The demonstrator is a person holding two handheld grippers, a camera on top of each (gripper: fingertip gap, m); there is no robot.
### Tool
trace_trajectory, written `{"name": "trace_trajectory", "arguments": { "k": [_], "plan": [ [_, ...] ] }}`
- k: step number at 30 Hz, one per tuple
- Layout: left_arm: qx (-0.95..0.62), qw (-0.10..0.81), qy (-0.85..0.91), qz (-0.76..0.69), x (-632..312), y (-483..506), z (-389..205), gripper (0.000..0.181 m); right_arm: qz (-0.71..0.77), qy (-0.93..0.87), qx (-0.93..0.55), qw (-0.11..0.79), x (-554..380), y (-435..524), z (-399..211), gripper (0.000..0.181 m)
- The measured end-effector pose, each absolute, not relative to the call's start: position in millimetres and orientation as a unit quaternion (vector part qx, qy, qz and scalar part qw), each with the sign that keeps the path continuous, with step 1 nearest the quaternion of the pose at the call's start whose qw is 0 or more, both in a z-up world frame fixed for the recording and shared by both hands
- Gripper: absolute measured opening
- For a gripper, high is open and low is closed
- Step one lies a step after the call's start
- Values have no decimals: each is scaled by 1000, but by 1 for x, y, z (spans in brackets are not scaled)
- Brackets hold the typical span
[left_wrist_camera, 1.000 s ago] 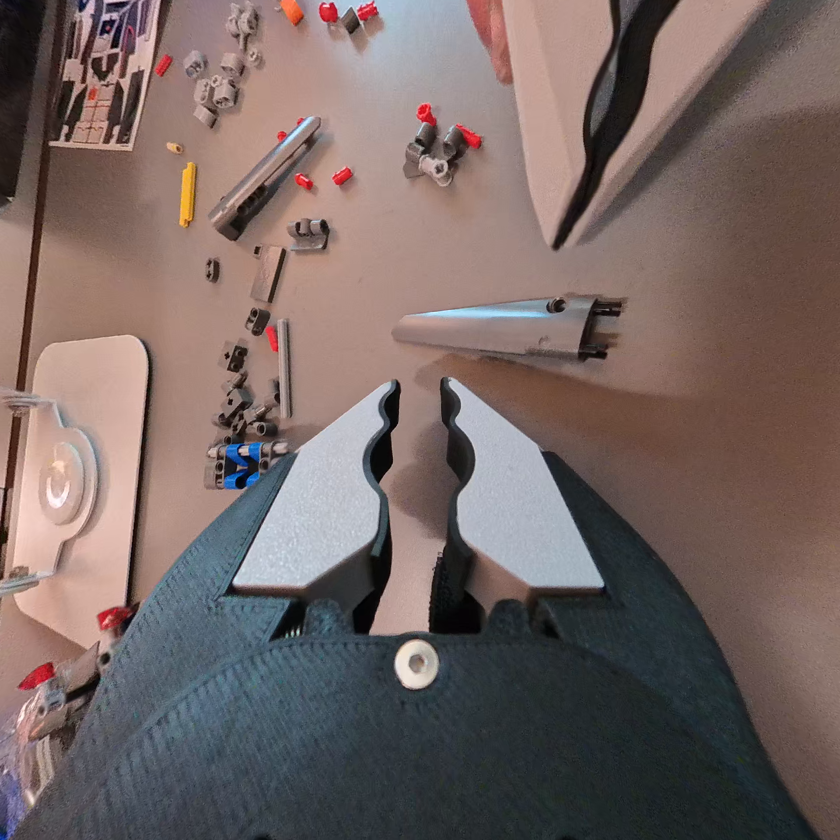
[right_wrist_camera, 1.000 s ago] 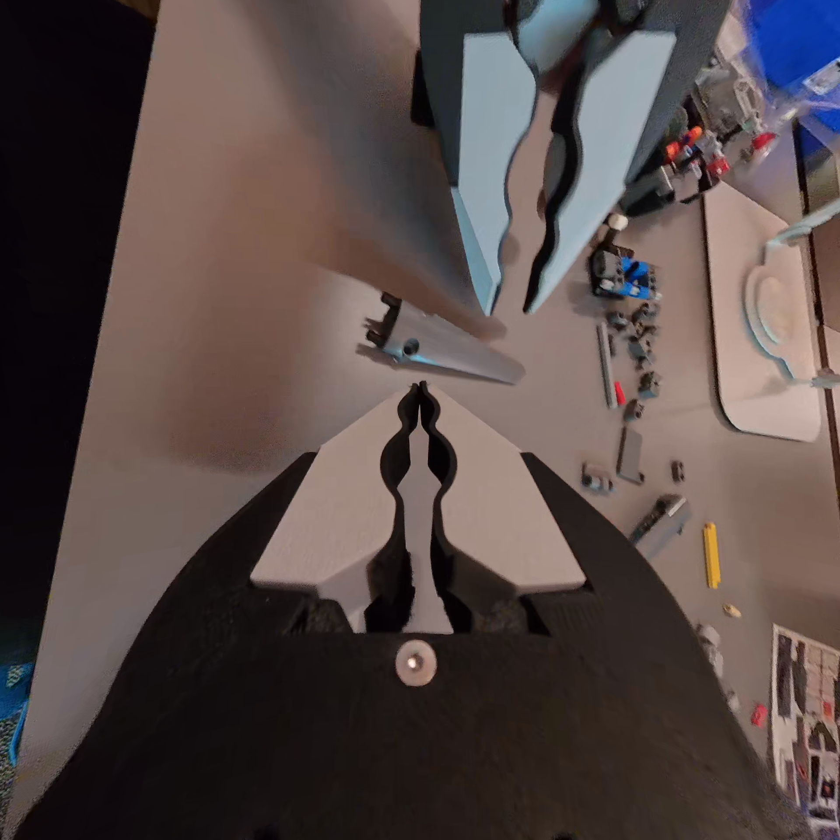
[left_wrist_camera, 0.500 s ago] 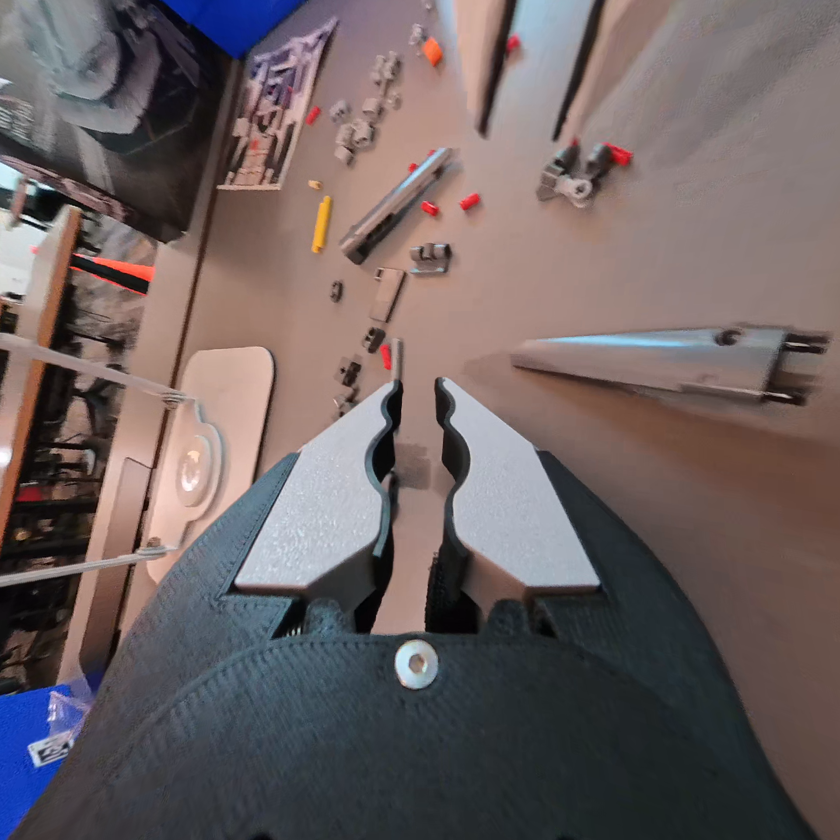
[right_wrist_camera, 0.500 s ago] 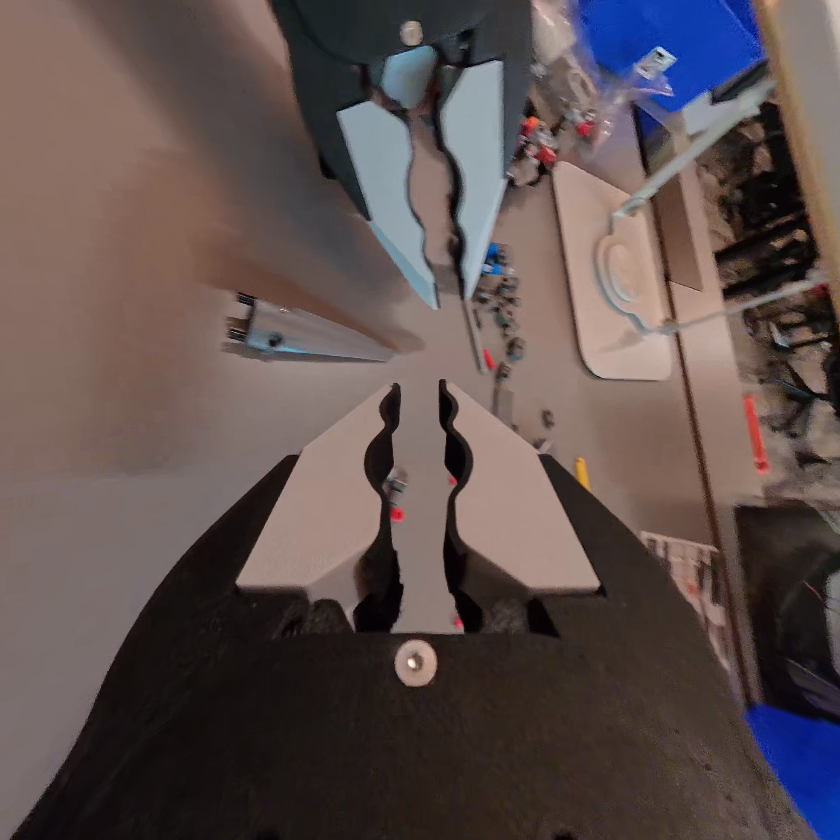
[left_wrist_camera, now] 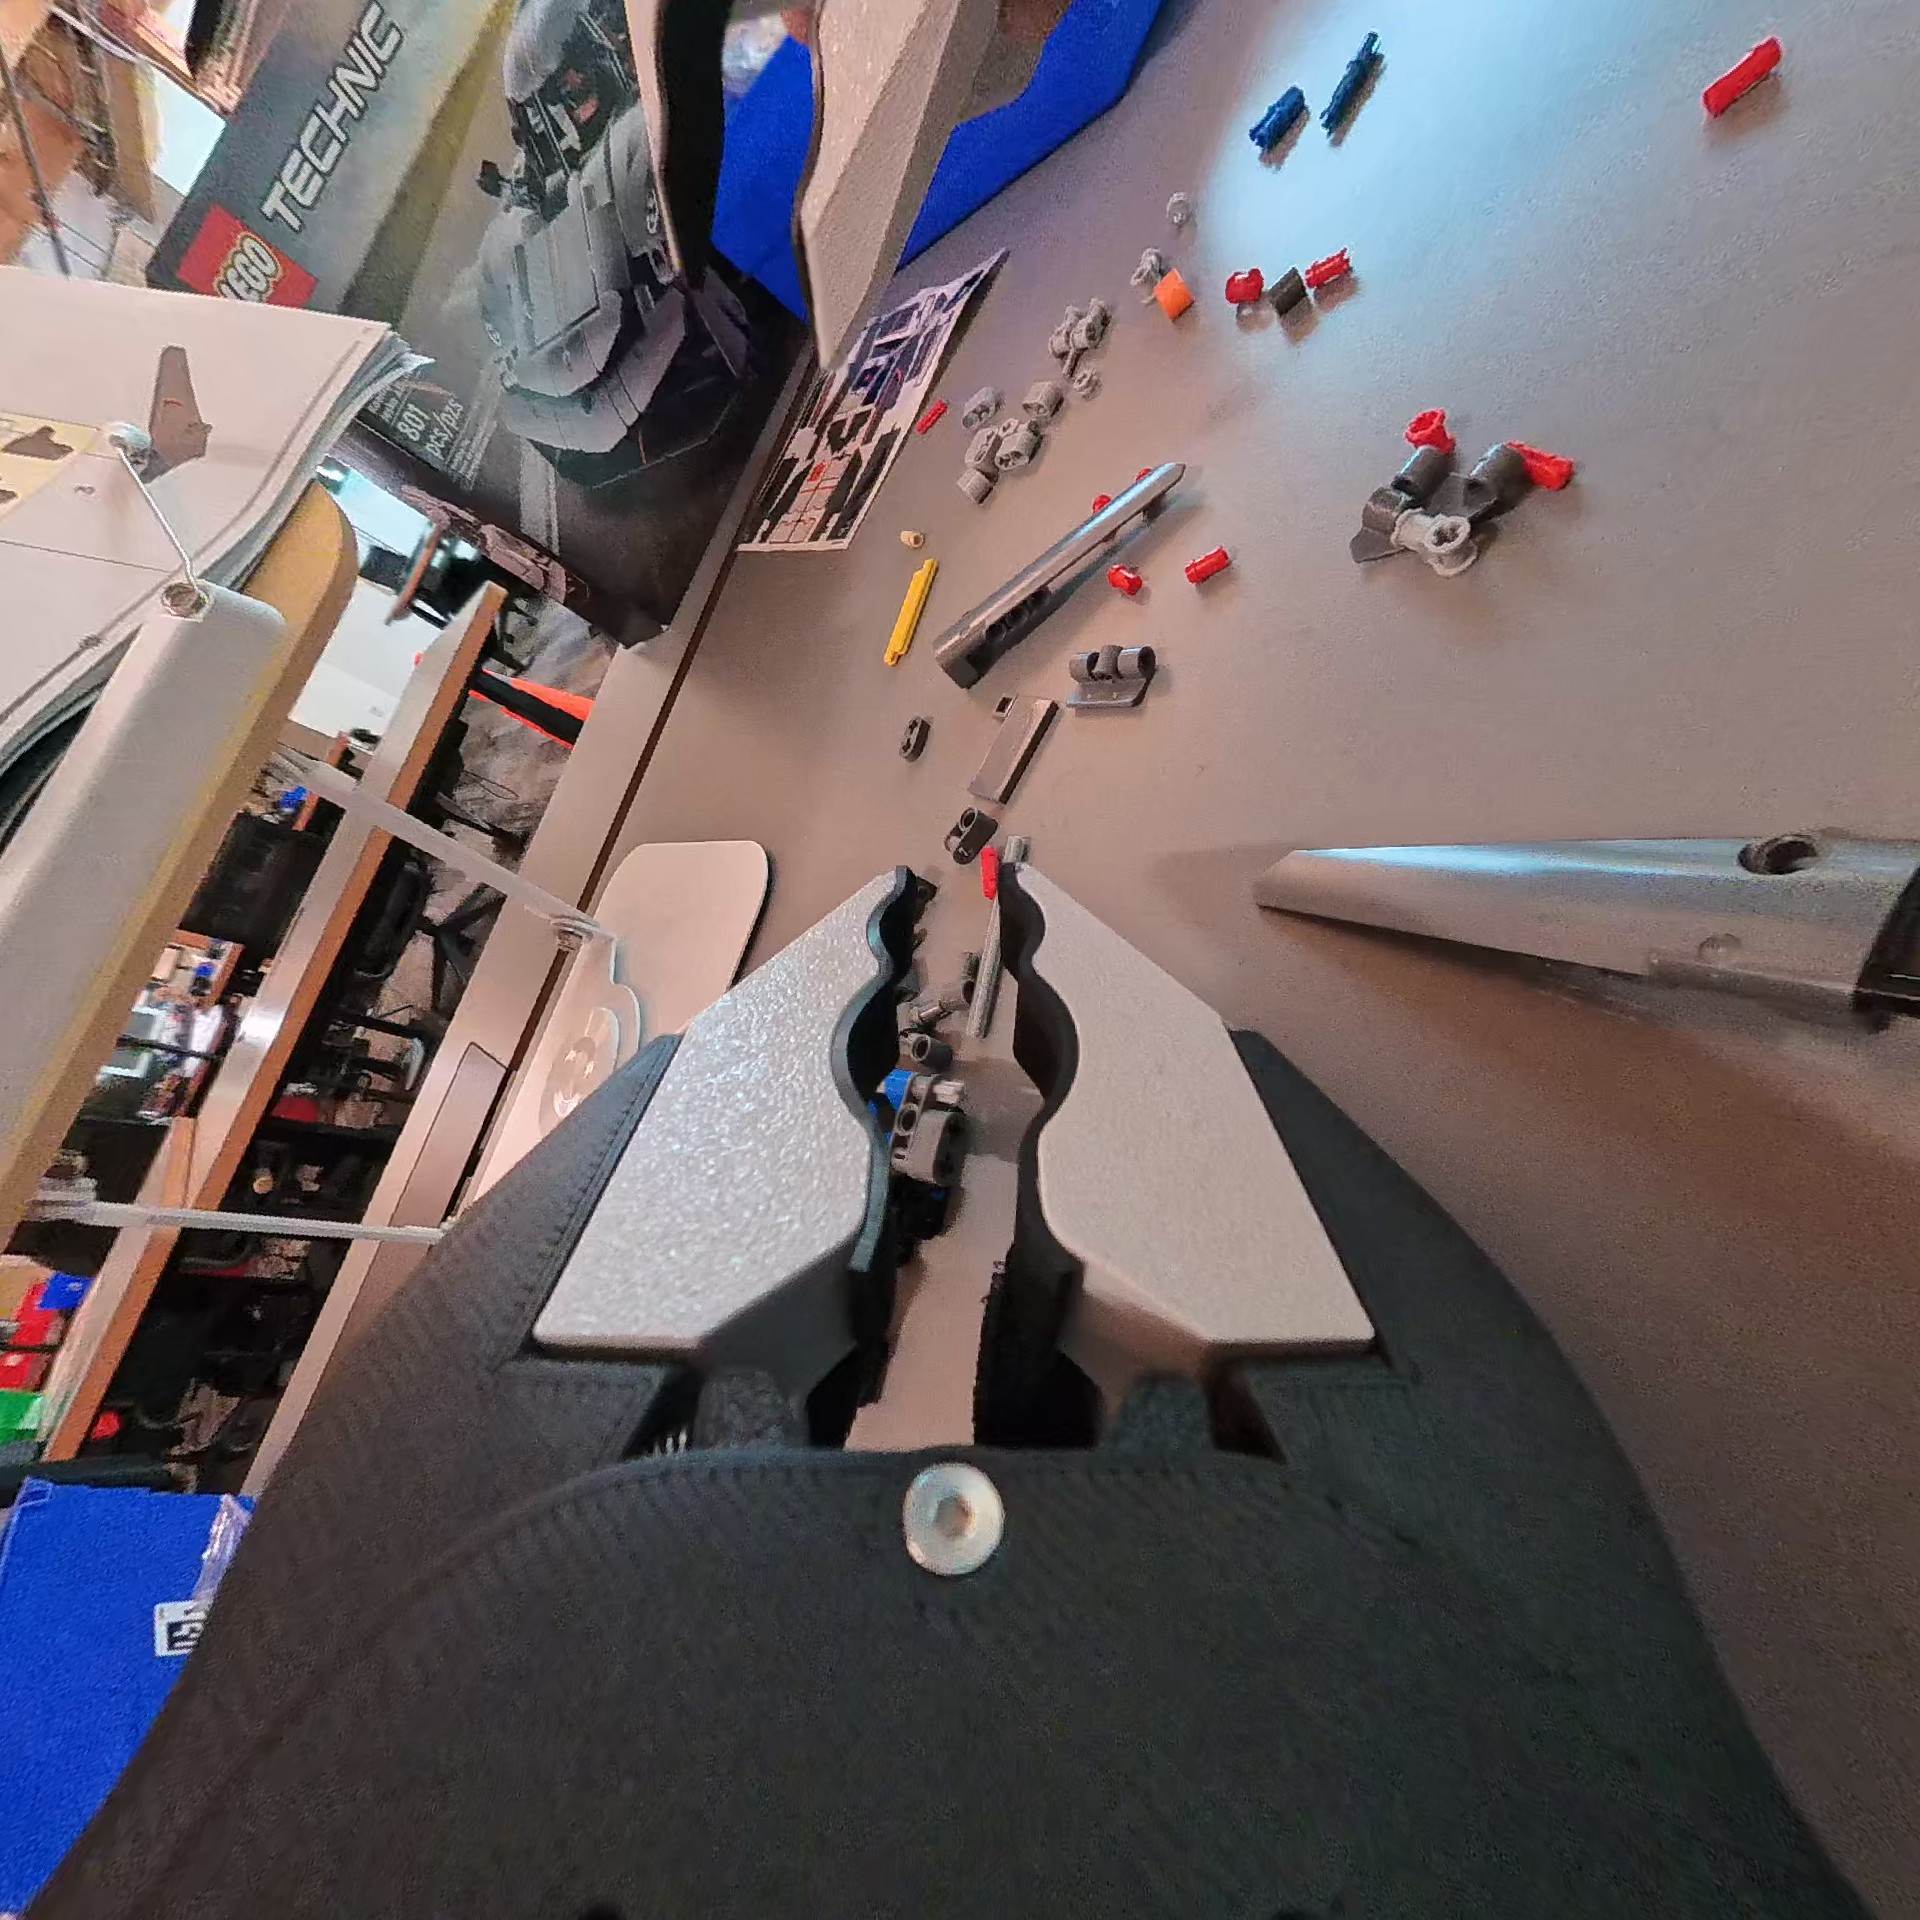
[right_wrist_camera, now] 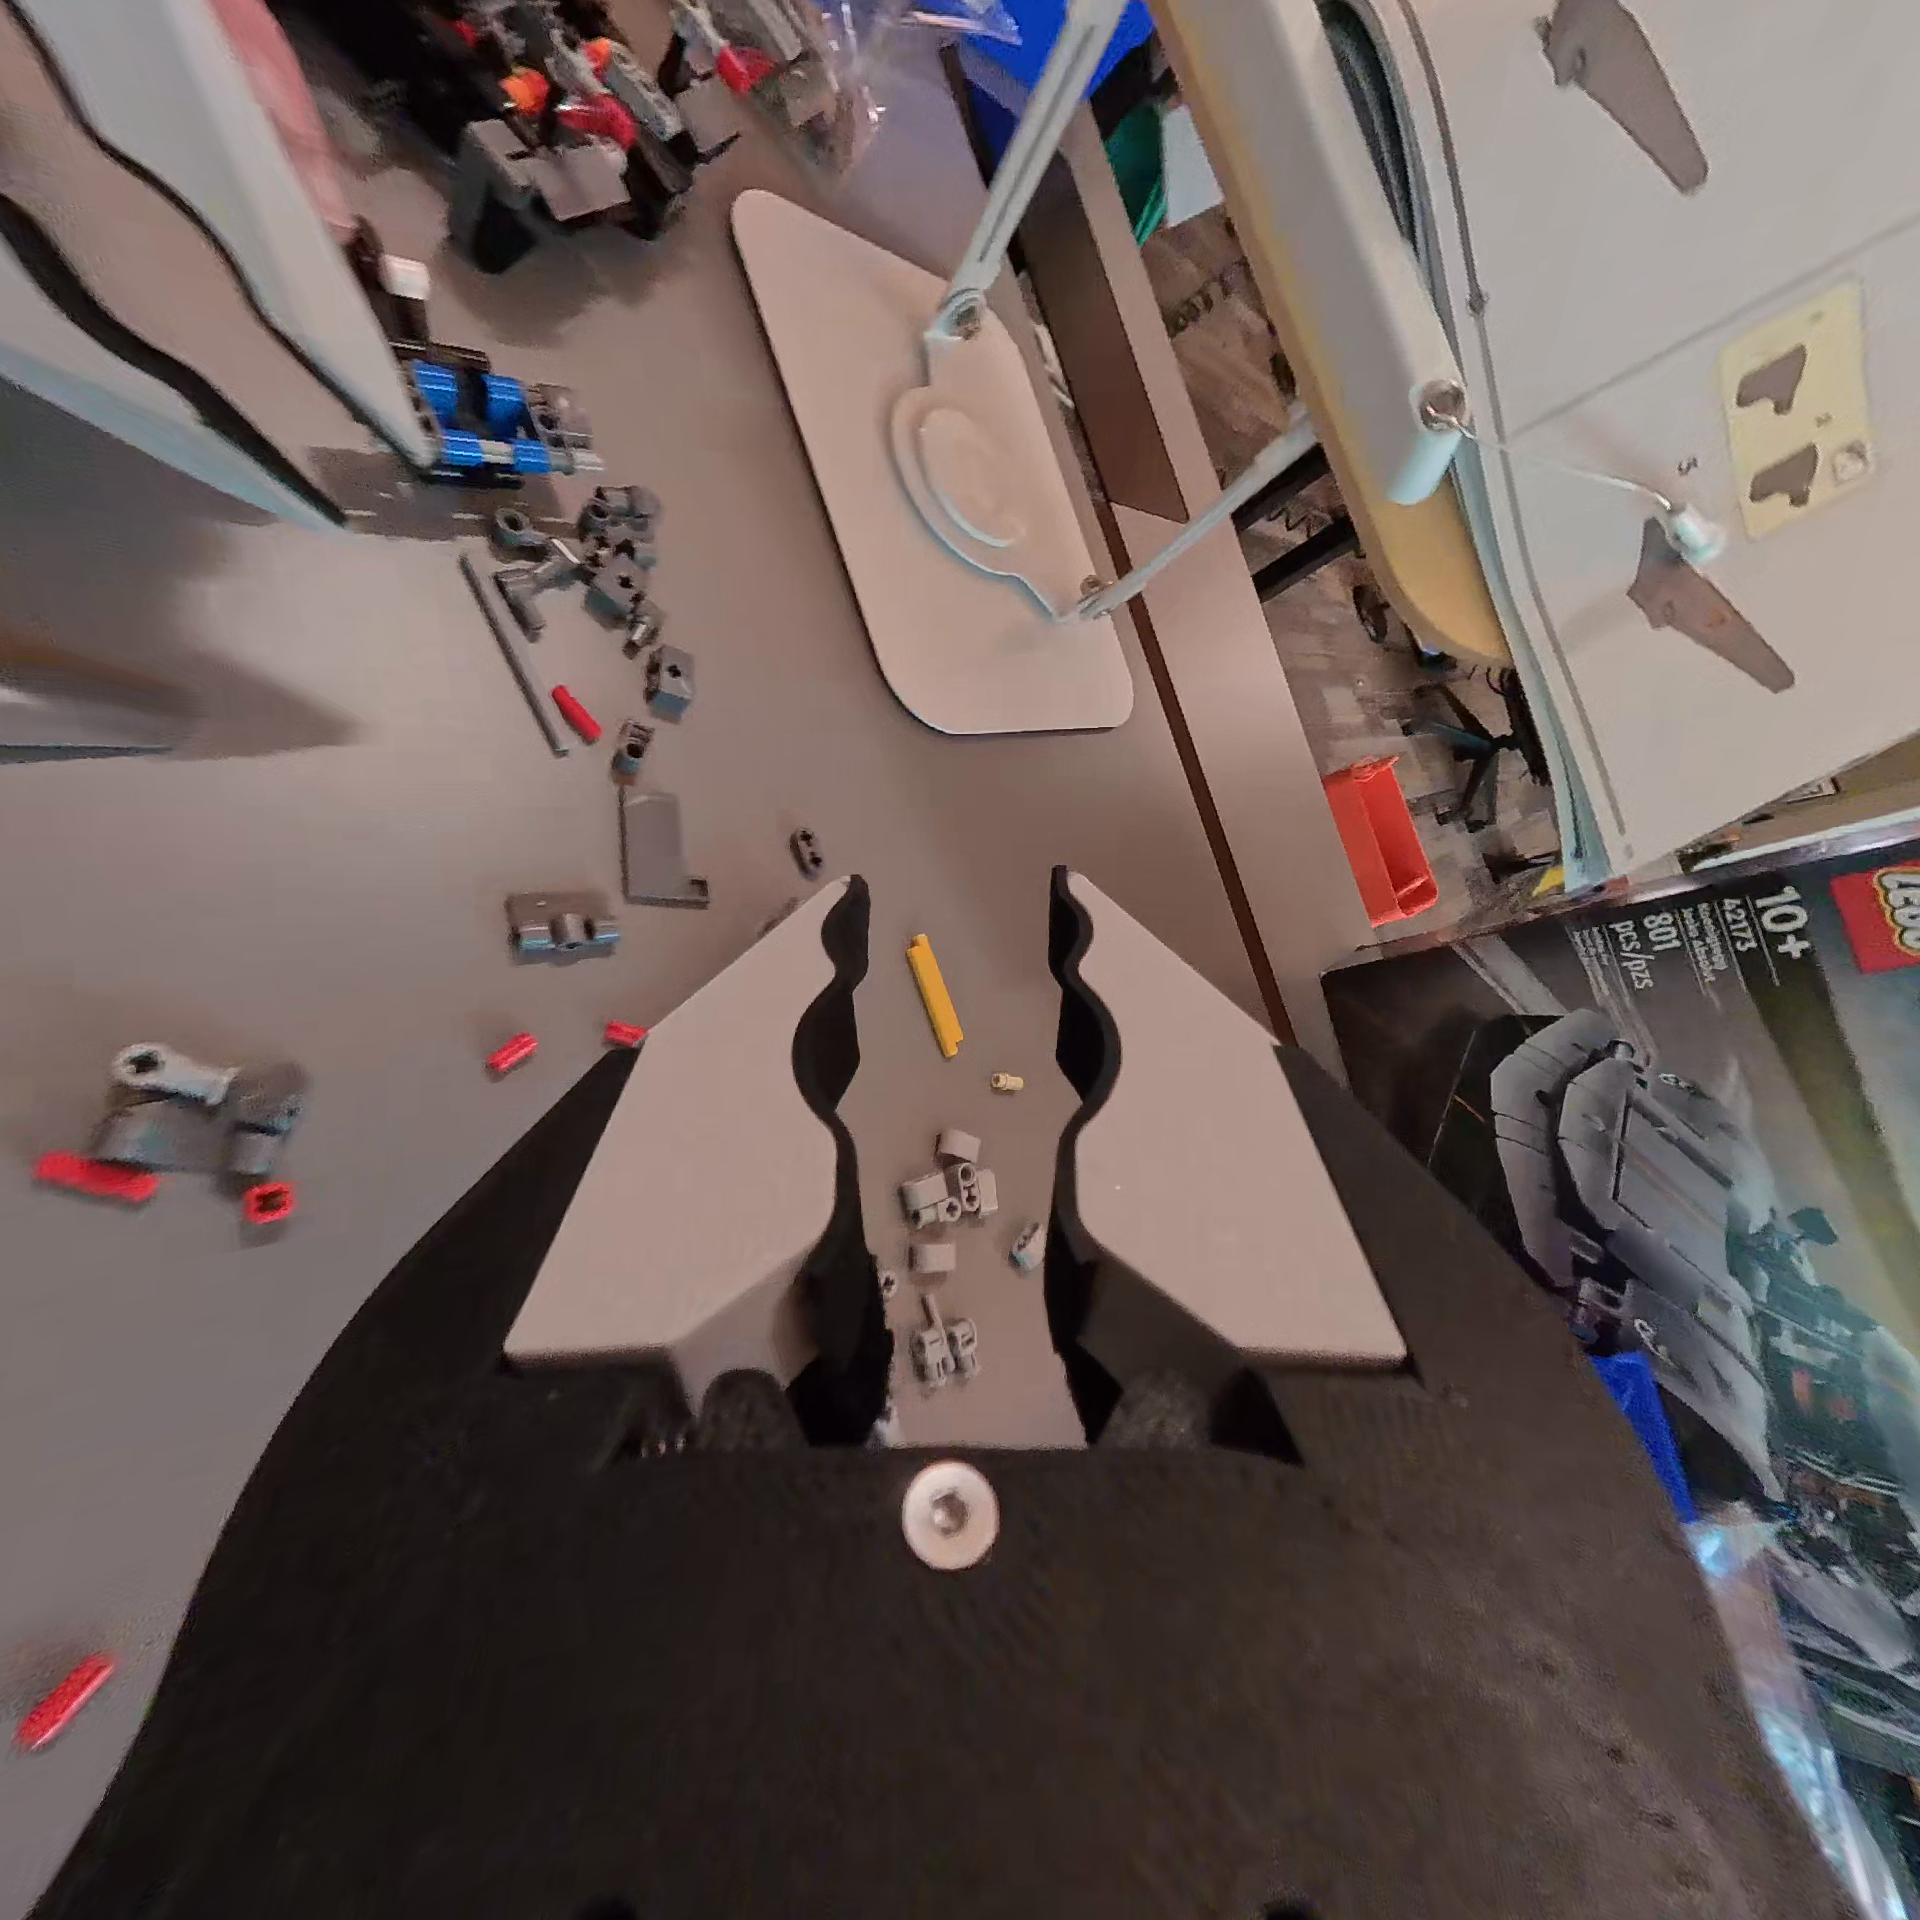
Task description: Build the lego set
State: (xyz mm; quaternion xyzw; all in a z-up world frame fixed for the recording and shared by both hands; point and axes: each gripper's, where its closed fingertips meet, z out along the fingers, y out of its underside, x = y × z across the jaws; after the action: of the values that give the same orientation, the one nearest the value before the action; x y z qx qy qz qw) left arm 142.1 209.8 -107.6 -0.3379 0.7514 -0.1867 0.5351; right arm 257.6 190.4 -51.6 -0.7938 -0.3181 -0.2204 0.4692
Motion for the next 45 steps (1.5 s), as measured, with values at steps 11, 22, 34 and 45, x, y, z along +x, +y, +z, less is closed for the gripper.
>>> {"name": "trace_trajectory", "arguments": {
  "k": [11,22,34,45],
  "plan": [
    [-340,549,743,-179,144,216,-106,11,-261,-305,-785,471,280,192,-85,32],
    [-338,553,742,-173,144,218,-106,9,-262,-305,-784,473,278,193,-87,35],
    [-338,550,744,-173,145,218,-107,9,-266,-302,-786,469,281,193,-89,37],
    [-348,549,738,-183,147,219,-106,9,-250,-196,-860,400,346,192,-83,93]
  ]
}}
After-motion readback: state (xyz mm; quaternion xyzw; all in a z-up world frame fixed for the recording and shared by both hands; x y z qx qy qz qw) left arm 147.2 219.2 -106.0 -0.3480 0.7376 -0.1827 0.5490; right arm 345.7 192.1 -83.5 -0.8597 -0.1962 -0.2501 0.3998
